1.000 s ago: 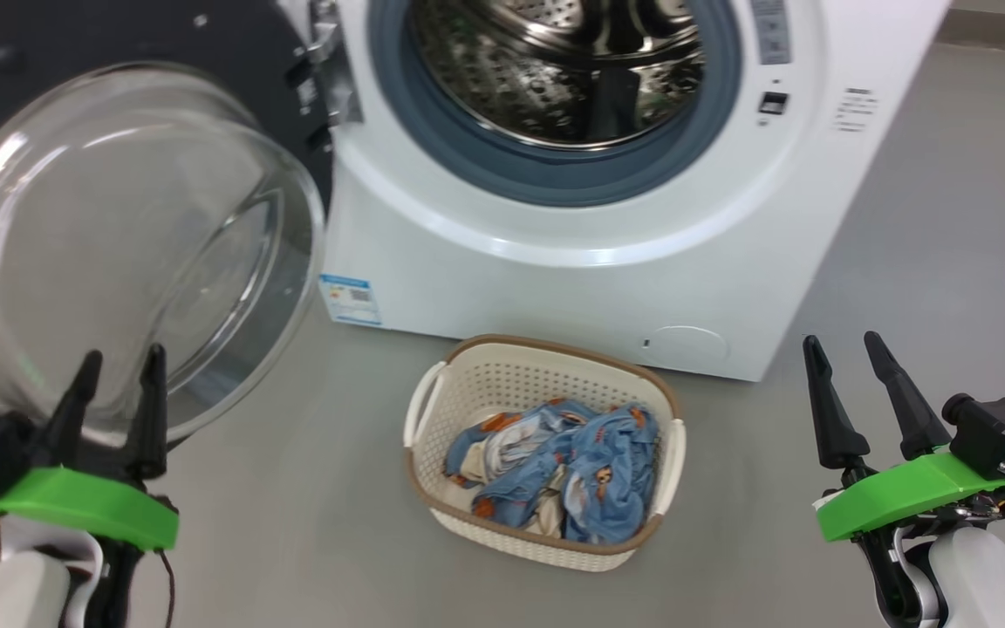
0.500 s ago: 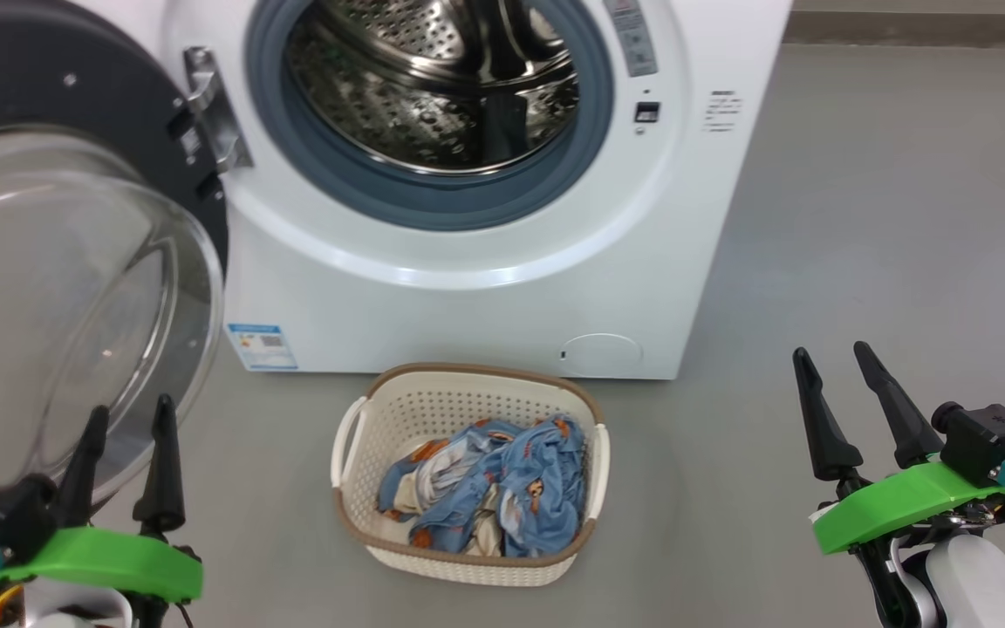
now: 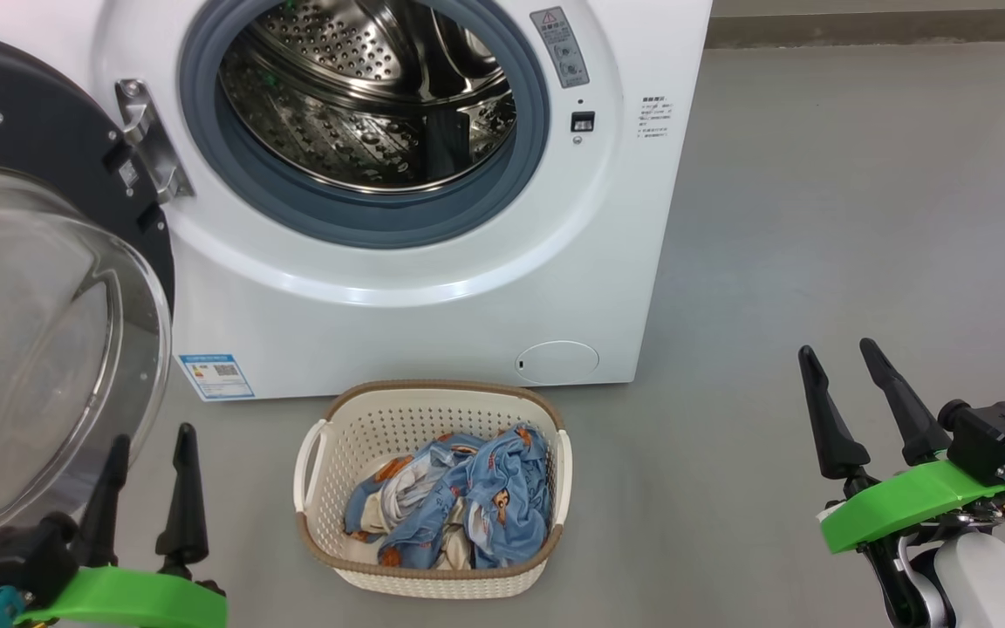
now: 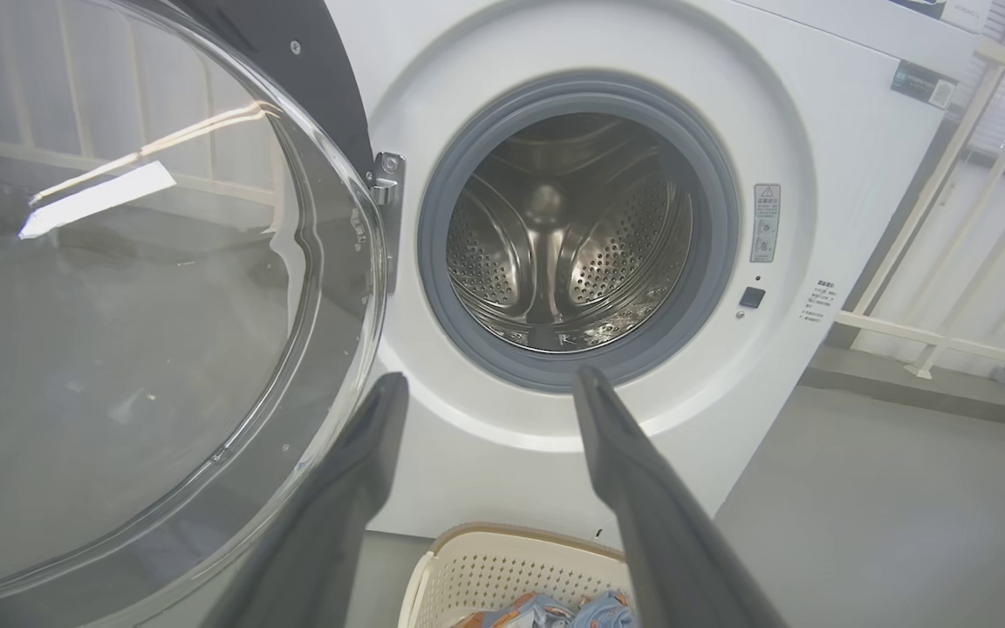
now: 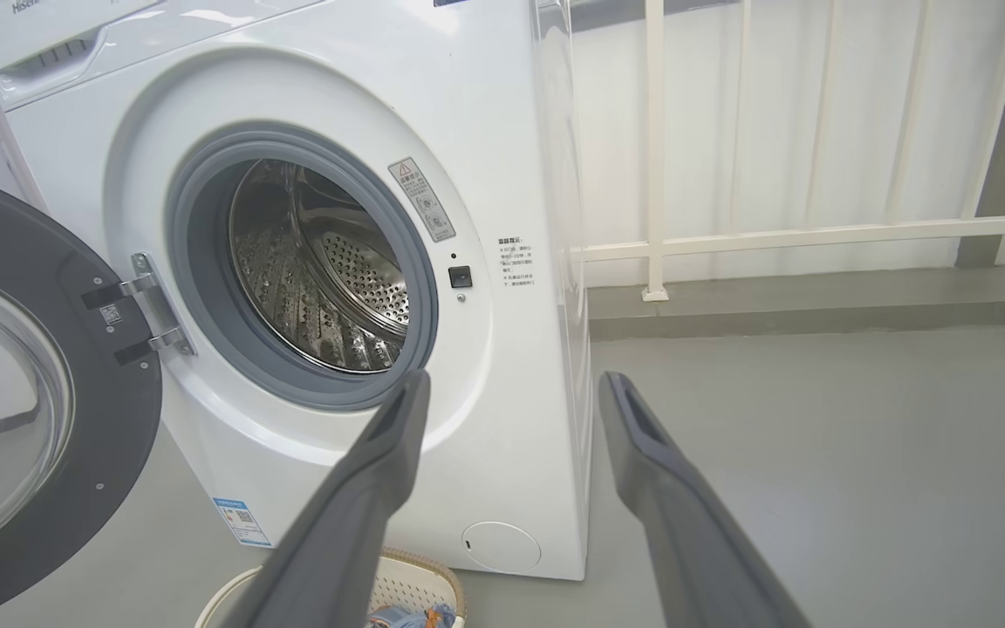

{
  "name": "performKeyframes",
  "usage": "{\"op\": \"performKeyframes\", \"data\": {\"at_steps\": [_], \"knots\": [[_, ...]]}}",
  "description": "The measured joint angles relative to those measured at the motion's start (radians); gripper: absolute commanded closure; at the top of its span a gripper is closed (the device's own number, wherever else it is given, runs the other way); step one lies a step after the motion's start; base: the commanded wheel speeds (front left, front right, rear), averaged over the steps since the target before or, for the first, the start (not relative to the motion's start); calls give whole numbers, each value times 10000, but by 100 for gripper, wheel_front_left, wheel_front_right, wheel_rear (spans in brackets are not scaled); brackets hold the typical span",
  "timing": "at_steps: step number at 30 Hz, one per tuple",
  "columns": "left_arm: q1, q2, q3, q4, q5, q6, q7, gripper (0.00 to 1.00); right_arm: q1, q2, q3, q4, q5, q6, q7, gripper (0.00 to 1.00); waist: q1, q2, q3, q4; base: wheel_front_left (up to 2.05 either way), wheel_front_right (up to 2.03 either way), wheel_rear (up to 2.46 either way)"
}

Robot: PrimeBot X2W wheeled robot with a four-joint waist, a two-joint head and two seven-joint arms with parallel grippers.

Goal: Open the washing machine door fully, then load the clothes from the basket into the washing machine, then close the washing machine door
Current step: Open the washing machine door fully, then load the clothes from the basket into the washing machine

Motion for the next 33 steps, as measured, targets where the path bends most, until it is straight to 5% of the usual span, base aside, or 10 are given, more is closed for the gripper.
{"op": "performKeyframes", "data": {"at_steps": [33], "knots": [[145, -234, 180, -23, 882, -228, 0, 0, -14, 105, -334, -132, -21, 0, 0, 0, 1, 0, 227, 176, 0, 0, 0]]}}
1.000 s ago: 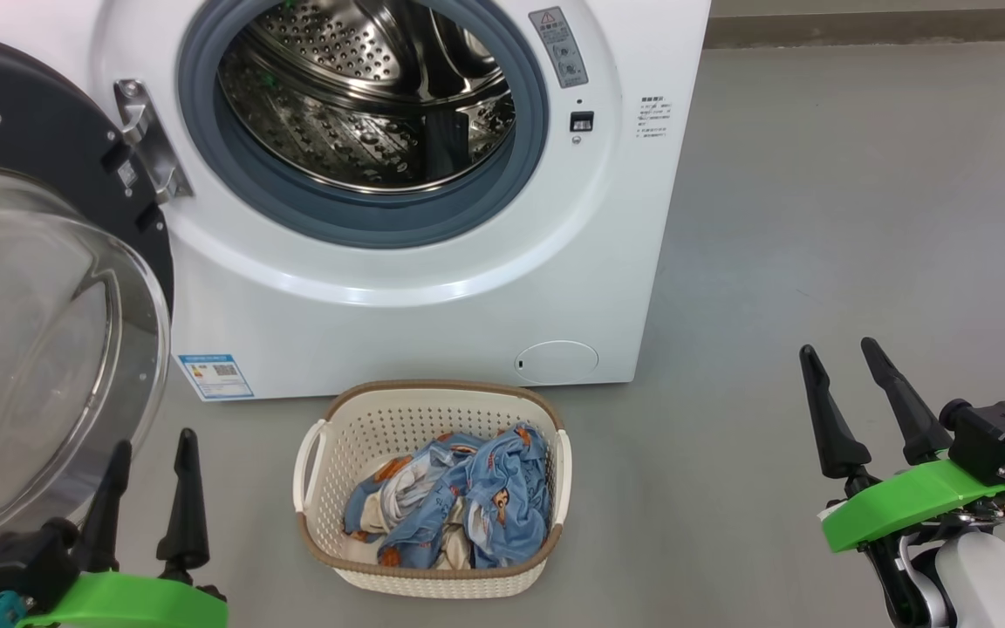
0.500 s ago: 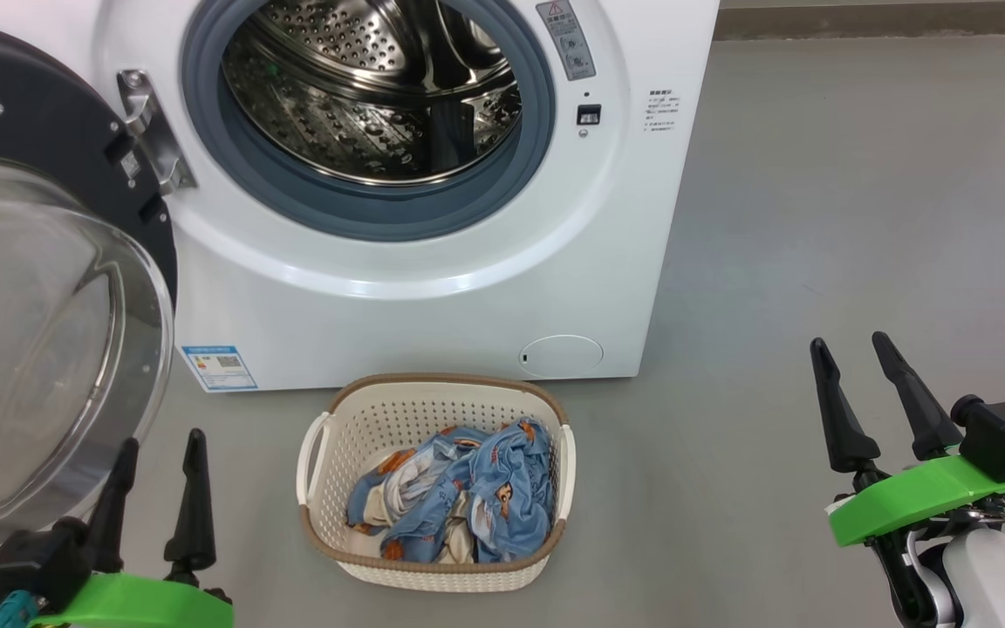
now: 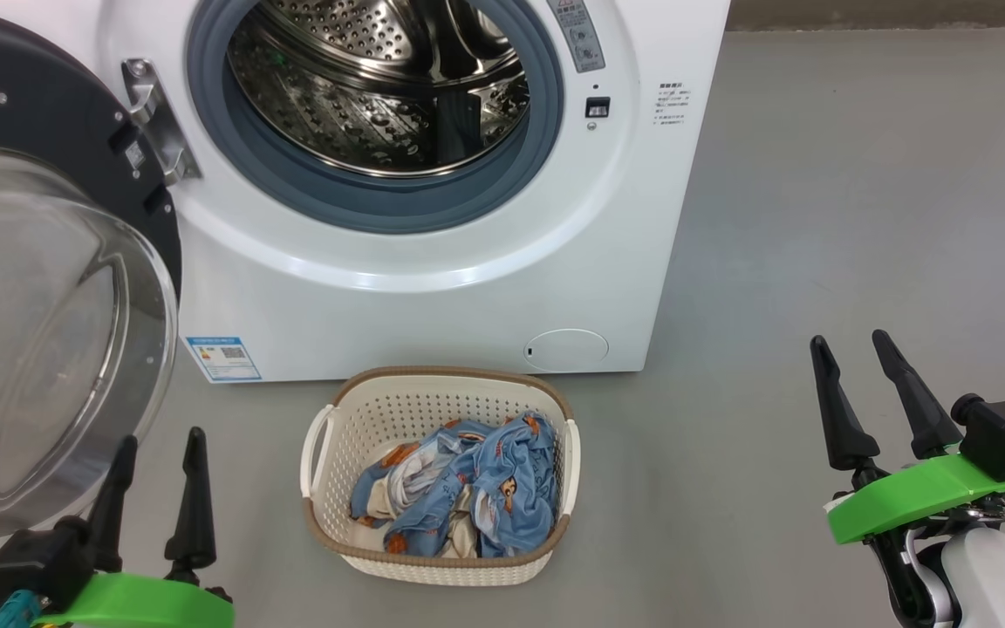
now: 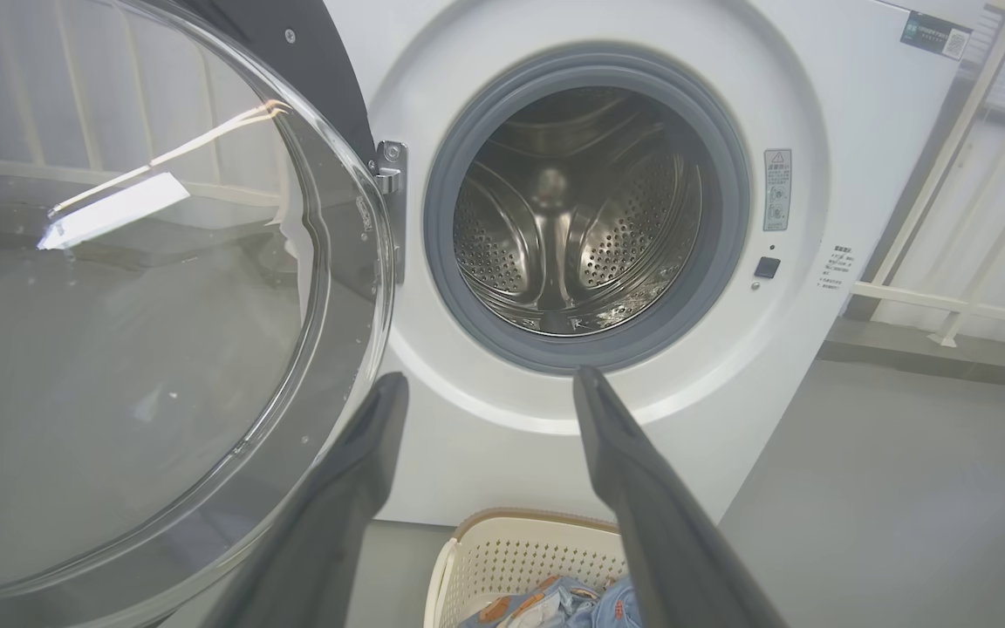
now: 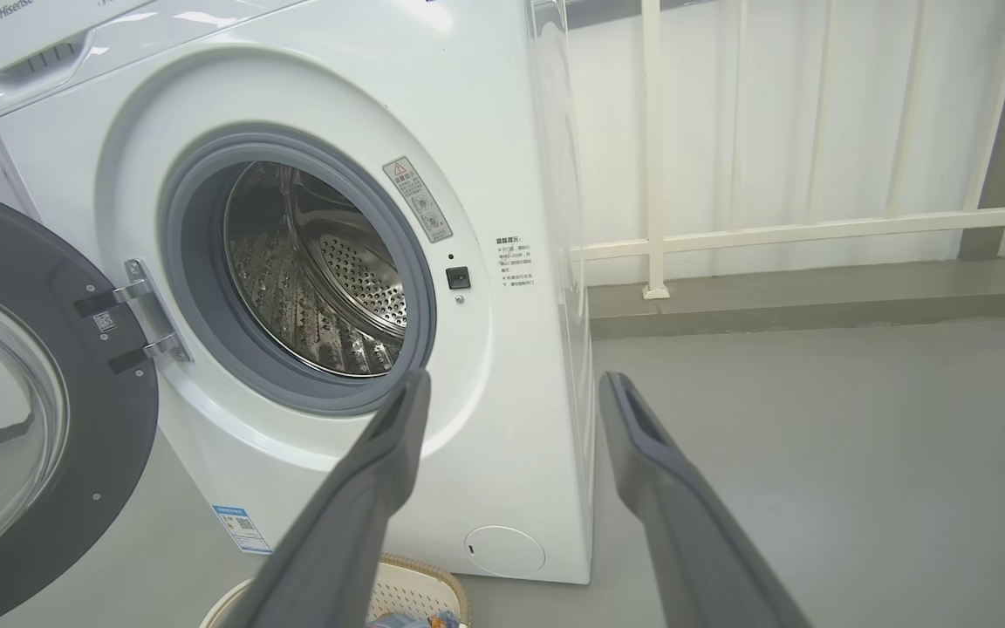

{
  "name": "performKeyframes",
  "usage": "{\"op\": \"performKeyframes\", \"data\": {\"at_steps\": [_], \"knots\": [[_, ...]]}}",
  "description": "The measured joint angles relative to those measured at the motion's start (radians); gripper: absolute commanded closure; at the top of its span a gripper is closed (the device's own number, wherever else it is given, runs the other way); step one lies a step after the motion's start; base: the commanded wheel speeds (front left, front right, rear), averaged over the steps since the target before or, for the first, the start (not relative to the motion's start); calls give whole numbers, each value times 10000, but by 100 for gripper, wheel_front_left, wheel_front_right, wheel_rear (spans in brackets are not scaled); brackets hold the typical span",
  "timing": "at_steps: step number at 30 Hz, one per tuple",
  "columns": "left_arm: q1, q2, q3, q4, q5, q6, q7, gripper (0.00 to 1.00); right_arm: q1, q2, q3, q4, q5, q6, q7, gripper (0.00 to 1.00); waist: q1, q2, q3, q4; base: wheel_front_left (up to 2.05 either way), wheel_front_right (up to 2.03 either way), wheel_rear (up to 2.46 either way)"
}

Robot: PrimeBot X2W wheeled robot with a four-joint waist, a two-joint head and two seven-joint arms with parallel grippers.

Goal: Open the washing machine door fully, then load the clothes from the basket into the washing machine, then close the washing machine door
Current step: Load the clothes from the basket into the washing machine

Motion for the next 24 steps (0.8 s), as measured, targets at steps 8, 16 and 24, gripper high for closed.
{"op": "performKeyframes", "data": {"at_steps": [8, 16, 24], "knots": [[0, -84, 46, 4, 104, -86, 0, 0, 0, 8, -17, 2, 0, 0, 0, 0, 0, 0, -39, 18, 0, 0, 0], [0, -109, 44, 50, 173, -94, 0, 0, 0, 29, -23, 4, 0, 0, 0, 0, 0, 0, -21, 32, 0, 0, 0], [-8, -109, 25, 142, 174, -117, 0, 0, 0, 40, -56, 8, 0, 0, 0, 0, 0, 0, -18, 70, 1, -1, 0]]}}
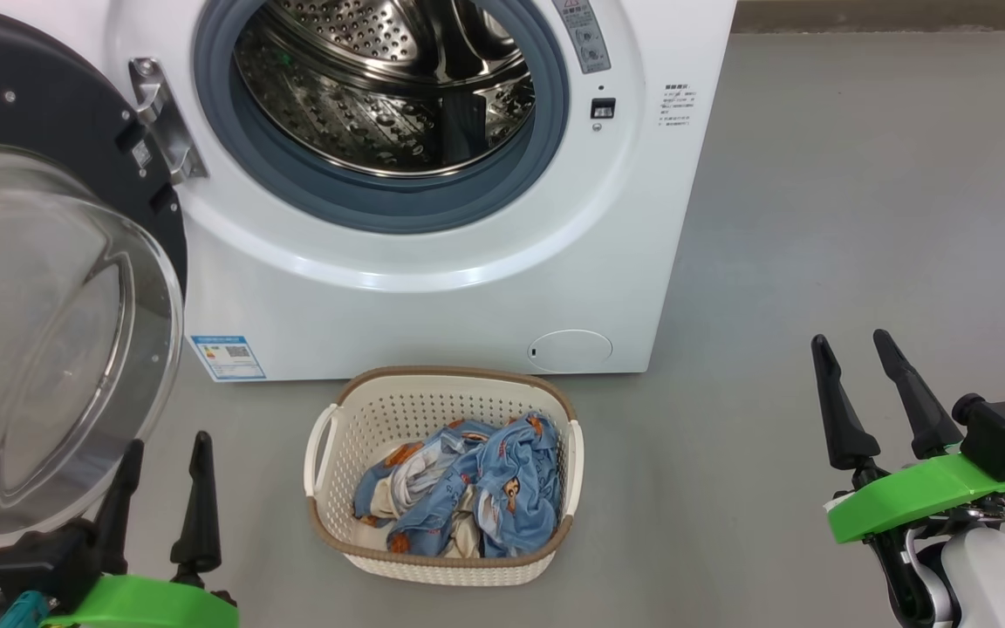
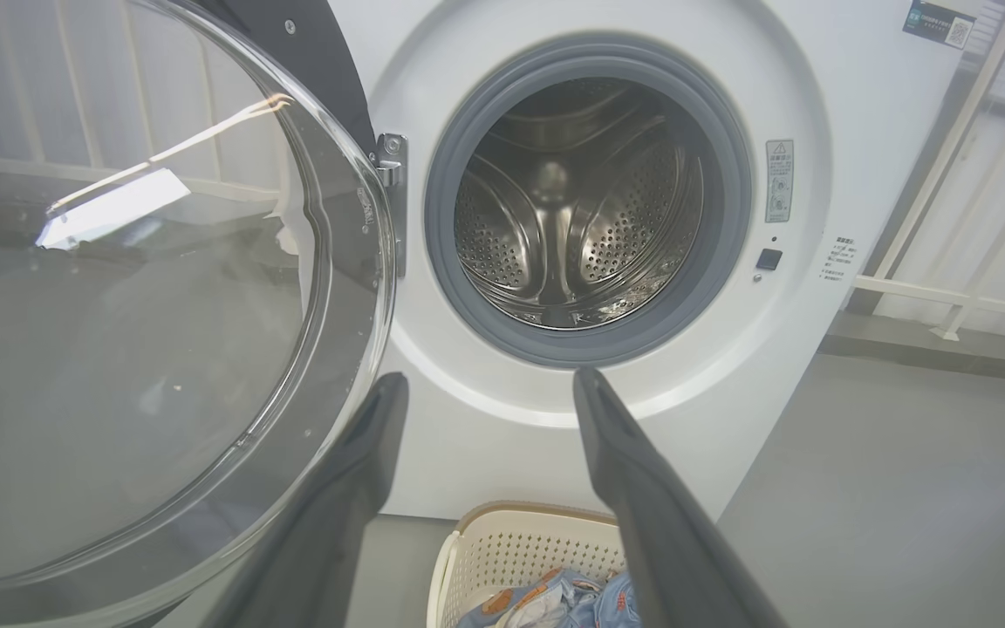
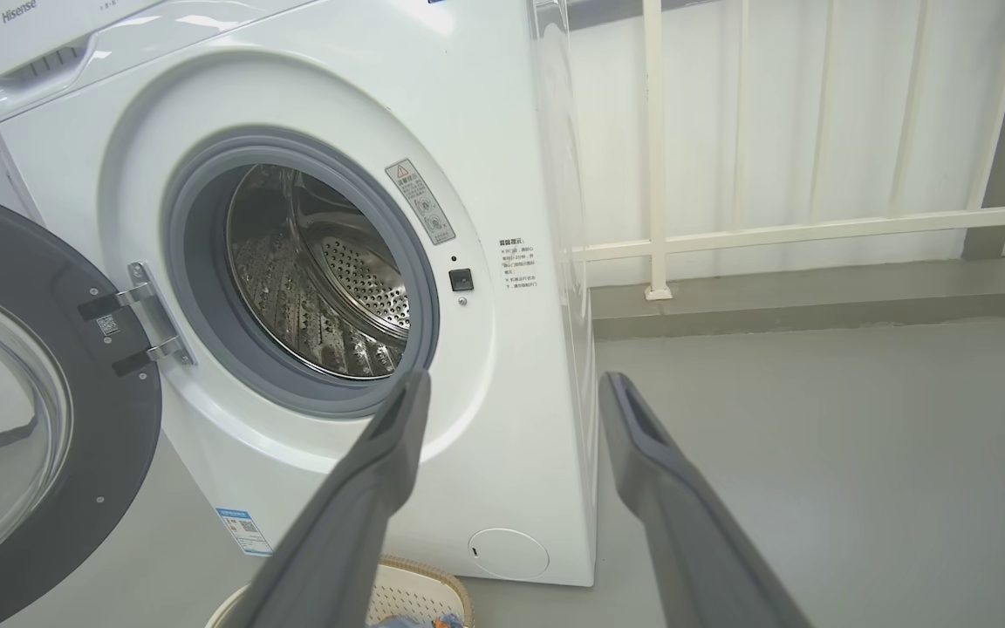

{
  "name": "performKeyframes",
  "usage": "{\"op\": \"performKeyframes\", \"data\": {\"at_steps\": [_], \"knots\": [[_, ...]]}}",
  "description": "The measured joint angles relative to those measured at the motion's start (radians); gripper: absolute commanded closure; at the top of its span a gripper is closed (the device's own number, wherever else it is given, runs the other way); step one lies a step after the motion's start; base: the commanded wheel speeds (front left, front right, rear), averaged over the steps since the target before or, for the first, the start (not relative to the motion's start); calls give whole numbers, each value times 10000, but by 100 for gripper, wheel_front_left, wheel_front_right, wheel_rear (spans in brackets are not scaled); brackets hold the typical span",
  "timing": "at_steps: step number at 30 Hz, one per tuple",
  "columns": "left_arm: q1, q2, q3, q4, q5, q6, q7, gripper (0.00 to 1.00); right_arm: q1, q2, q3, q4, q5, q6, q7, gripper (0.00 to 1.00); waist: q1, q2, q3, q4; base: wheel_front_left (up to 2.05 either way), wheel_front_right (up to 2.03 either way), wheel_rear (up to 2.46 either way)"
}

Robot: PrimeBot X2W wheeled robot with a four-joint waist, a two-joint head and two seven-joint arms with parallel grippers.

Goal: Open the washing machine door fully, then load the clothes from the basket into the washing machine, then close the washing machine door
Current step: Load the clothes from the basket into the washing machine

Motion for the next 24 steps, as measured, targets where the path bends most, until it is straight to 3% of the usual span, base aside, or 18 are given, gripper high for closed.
{"op": "performKeyframes", "data": {"at_steps": [7, 24], "knots": [[-9, 2, -17, 123, 0, -46, 0, 0, 0, 8, 0, 6, 0, 0, 0, 0, -1, 0, 12, 32, 75, -50, -25], [-19, -48, 0, 188, 2, -46, 0, 0, 0, -8, 52, 35, 0, 0, 0, 0, 1, 0, -21, 115, 146, -118, -28]]}}
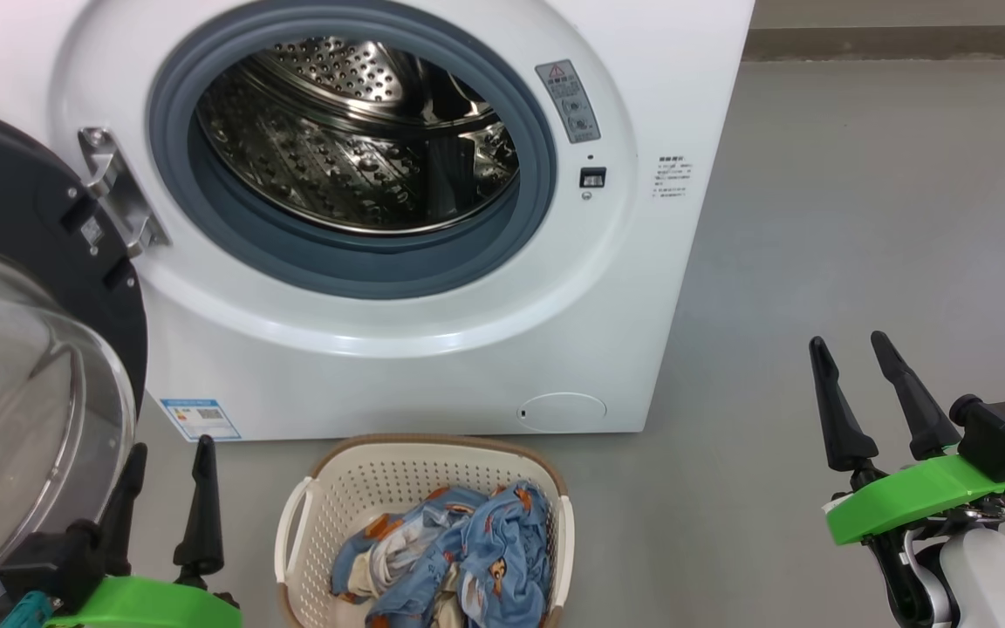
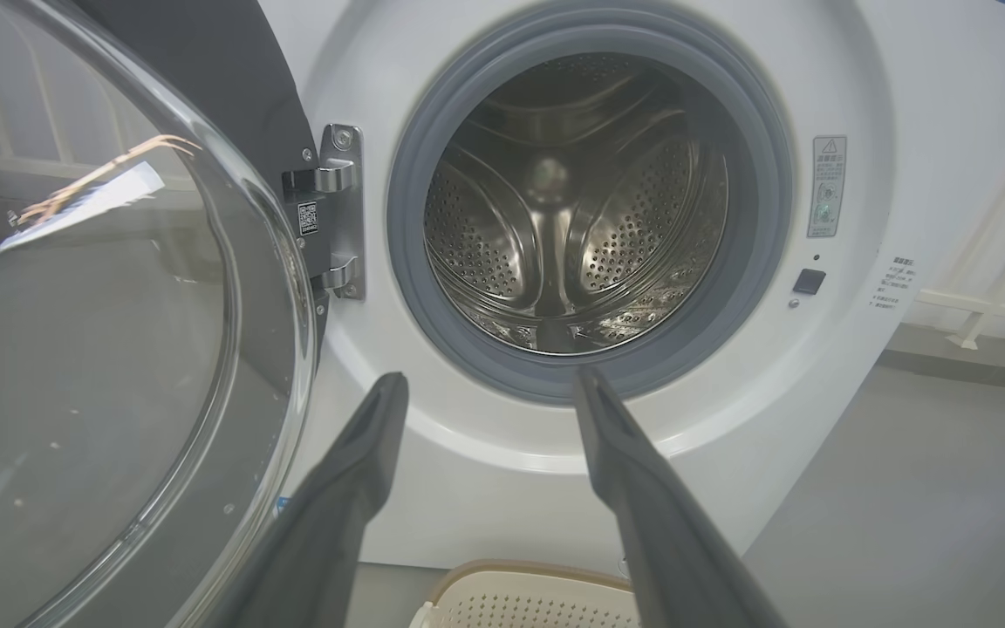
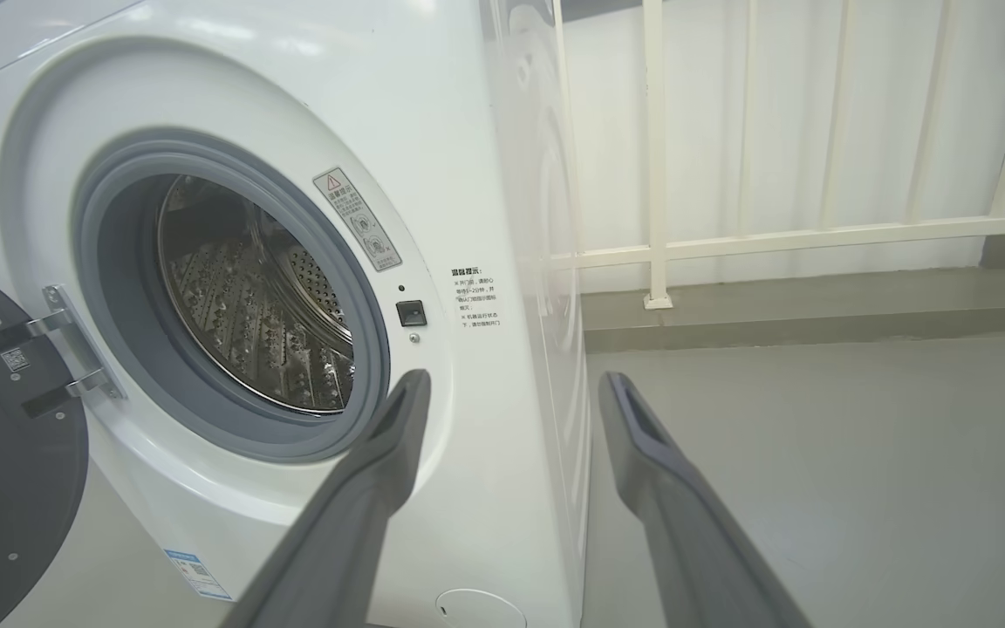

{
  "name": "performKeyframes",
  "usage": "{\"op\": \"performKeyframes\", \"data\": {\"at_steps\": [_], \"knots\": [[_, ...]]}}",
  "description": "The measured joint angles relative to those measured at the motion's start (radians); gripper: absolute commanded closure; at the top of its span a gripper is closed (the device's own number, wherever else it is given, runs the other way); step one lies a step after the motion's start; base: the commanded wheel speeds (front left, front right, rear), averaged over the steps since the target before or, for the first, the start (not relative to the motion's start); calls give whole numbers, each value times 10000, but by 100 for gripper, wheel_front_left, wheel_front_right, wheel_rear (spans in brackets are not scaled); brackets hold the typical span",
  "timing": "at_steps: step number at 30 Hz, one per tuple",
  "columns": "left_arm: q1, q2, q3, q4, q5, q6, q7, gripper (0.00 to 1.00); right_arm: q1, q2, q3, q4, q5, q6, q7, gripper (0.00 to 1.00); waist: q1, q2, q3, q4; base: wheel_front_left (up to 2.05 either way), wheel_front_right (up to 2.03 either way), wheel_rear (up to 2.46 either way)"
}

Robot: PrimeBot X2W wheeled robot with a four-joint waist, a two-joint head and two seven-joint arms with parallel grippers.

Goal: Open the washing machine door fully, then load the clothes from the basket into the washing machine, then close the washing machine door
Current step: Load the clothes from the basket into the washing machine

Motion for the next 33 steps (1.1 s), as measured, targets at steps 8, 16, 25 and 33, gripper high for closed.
{"op": "performKeyframes", "data": {"at_steps": [8, 16, 25, 33], "knots": [[-2, -42, 21, 4, 56, -88, 0, 0, -2, -2, 29, 0, 0, 0, 0, 0, 0, 0, 23, 74, 39, -39, 0], [-2, -58, 19, 77, 104, -100, 0, 0, -2, 15, 58, 4, 0, 0, 0, 0, -1, 0, 16, 145, 0, 0, 0], [-2, -59, 38, 84, 104, -100, 0, 0, -2, 29, 69, 12, 0, 0, 0, 0, -1, -1, 60, 144, 0, 0, 0], [-3, -98, 73, 82, 182, -100, 0, 0, -3, 35, 63, 13, 0, 0, 0, 0, -1, 0, 63, 127, 0, 0, 0]]}}
